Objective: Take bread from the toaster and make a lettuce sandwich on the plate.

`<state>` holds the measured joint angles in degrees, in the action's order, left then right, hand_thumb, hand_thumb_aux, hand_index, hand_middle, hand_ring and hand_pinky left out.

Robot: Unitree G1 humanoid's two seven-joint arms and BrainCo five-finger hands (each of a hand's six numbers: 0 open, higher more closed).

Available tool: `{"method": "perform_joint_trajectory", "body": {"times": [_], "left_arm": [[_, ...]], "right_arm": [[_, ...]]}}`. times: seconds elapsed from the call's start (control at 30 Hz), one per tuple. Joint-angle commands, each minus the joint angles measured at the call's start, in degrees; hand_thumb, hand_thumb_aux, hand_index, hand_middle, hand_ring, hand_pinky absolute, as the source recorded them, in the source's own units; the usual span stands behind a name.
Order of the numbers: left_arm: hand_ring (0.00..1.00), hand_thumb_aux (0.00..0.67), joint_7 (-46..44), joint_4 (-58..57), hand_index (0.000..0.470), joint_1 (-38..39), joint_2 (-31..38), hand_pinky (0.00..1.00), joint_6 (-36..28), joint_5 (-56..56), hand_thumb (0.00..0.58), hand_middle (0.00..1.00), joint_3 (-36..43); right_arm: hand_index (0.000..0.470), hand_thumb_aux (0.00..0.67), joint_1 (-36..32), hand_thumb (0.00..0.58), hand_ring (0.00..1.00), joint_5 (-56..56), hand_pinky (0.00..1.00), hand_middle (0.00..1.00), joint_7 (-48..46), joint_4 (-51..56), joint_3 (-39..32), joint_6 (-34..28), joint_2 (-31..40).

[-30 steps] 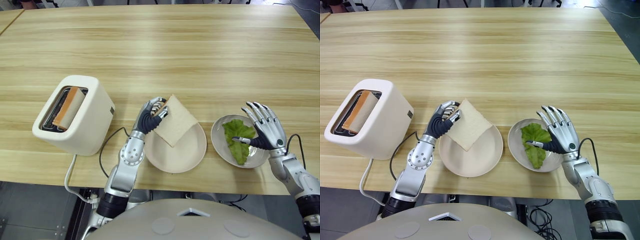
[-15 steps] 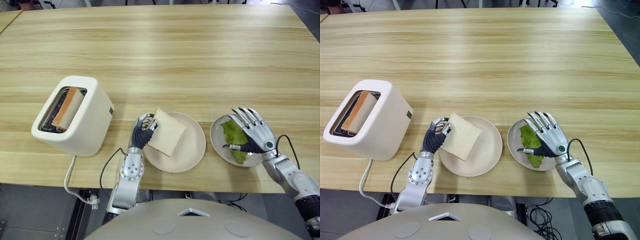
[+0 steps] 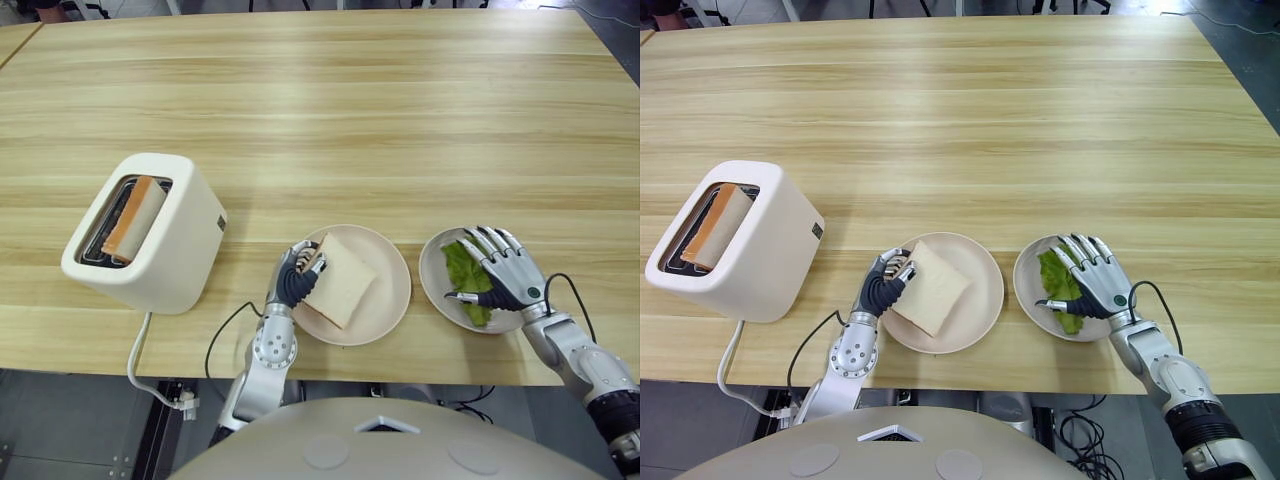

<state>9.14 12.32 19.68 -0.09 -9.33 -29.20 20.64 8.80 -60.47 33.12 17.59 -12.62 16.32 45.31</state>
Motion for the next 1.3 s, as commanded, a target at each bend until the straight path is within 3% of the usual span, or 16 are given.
{"method": "perform_joint_trajectory", "body": {"times": [0.03, 0.07, 0.13, 0.17, 0.2, 0.33, 0.43, 0.47, 0.5, 0.53, 0.57, 0.6, 0.7, 0.73, 1.27, 1.3], "left_arm": [[0.97, 0.405, 0.7, 0.4, 0.278, 0.1, 0.8, 0.97, -0.7, -2.3, 0.489, 0.97, 1.0], [0.96, 0.399, 0.9, 0.4, 0.274, 0.1, 0.9, 0.96, -0.7, -2.6, 0.485, 0.96, 1.0], [0.91, 0.376, 1.2, 0.5, 0.258, 0.0, 1.1, 0.91, -0.7, -3.3, 0.468, 0.91, 0.9], [0.9, 0.376, 1.2, 0.7, 0.258, 0.0, 1.3, 0.9, -0.8, -3.5, 0.468, 0.9, 0.9], [0.9, 0.376, 1.2, 0.9, 0.258, -0.1, 1.4, 0.9, -0.9, -3.7, 0.468, 0.9, 0.9], [0.88, 0.344, 1.4, 2.0, 0.236, -0.4, 2.2, 0.88, -1.4, -5.3, 0.443, 0.88, 0.9], [0.84, 0.257, 1.2, 2.4, 0.177, -0.6, 2.7, 0.84, -1.7, -6.5, 0.36, 0.84, 1.0], [0.84, 0.257, 1.1, 2.4, 0.177, -0.7, 3.0, 0.84, -1.8, -6.9, 0.36, 0.84, 1.1], [0.59, 0.126, 1.0, 2.4, 0.087, -0.7, 3.1, 0.59, -1.8, -7.3, 0.198, 0.59, 1.2], [0.35, 0.074, 0.9, 2.4, 0.051, -0.7, 3.2, 0.35, -1.8, -7.5, 0.12, 0.35, 1.2], [0.04, 0.021, 0.9, 2.5, 0.014, -0.8, 3.2, 0.04, -2.0, -7.8, 0.036, 0.04, 1.3], [0.0, 0.0, 0.9, 2.6, 0.0, -0.8, 3.4, 0.0, -2.1, -8.0, 0.0, 0.0, 1.3], [0.0, 0.0, 0.8, 2.6, 0.0, -1.0, 3.5, 0.0, -2.2, -8.2, 0.0, 0.0, 1.3], [0.0, 0.0, 0.9, 2.6, 0.0, -1.1, 3.5, 0.0, -2.2, -8.3, 0.0, 0.0, 1.3], [0.0, 0.0, 2.1, 3.6, 0.0, -4.1, 5.3, 0.0, -1.8, -9.2, 0.0, 0.0, -3.4], [0.0, 0.0, 2.1, 3.5, 0.0, -4.3, 5.4, 0.0, -1.7, -9.1, 0.0, 0.0, -3.6]], "right_arm": [[0.0, 0.0, -0.5, 0.0, 0.0, 1.3, 0.0, 0.0, -3.0, -0.5, -0.9, 0.1, 0.7], [0.014, 0.021, -0.7, 0.036, 0.0, 1.5, 0.0, 0.0, -3.4, -0.7, -0.9, 0.1, 0.8], [0.101, 0.147, -0.7, 0.227, 0.0, 1.8, 0.0, 0.0, -4.1, -1.1, -0.7, 0.1, 1.0], [0.204, 0.297, -0.8, 0.4, 0.0, 2.0, 0.0, 0.0, -4.3, -1.2, -0.7, 0.2, 1.0], [0.24, 0.349, -0.8, 0.447, 0.0, 2.1, 0.0, 0.0, -4.6, -1.3, -0.6, 0.2, 1.1], [0.274, 0.399, -1.2, 0.485, 0.0, 2.5, 0.0, 0.0, -5.3, -1.6, -0.4, 0.3, 1.3], [0.29, 0.423, -1.4, 0.501, 0.0, 2.7, 0.0, 0.0, -5.6, -1.7, -0.6, 0.2, 1.2], [0.29, 0.423, -1.5, 0.501, 0.0, 2.8, 0.0, 0.0, -5.7, -1.7, -0.6, 0.2, 1.2], [0.316, 0.46, -1.6, 0.523, 0.0, 2.9, 0.0, 0.0, -6.0, -1.8, -0.7, 0.2, 1.1], [0.346, 0.504, -1.8, 0.545, 0.0, 2.8, 0.0, 0.0, -6.3, -1.8, -0.8, 0.2, 1.2], [0.382, 0.557, -2.1, 0.564, 0.0, 2.8, 0.0, 0.0, -6.8, -1.8, -1.0, 0.4, 1.2], [0.435, 0.633, -2.3, 0.578, 0.0, 2.9, 0.0, 0.0, -7.0, -1.7, -1.0, 0.5, 1.2], [0.435, 0.633, -2.7, 0.578, 0.0, 3.3, 0.0, 0.0, -7.3, -1.4, -1.0, 0.9, 1.2], [0.46, 0.67, -2.8, 0.58, 0.0, 3.4, 0.0, 0.0, -7.4, -1.4, -1.0, 1.0, 1.1], [0.46, 0.67, -6.4, 0.58, 0.0, 8.8, 0.0, 0.0, -6.3, -1.0, 1.2, 4.6, -0.1], [0.46, 0.67, -6.7, 0.58, 0.14, 10.8, 0.14, 0.14, -6.1, -1.5, 2.1, 5.6, -0.4]]}}
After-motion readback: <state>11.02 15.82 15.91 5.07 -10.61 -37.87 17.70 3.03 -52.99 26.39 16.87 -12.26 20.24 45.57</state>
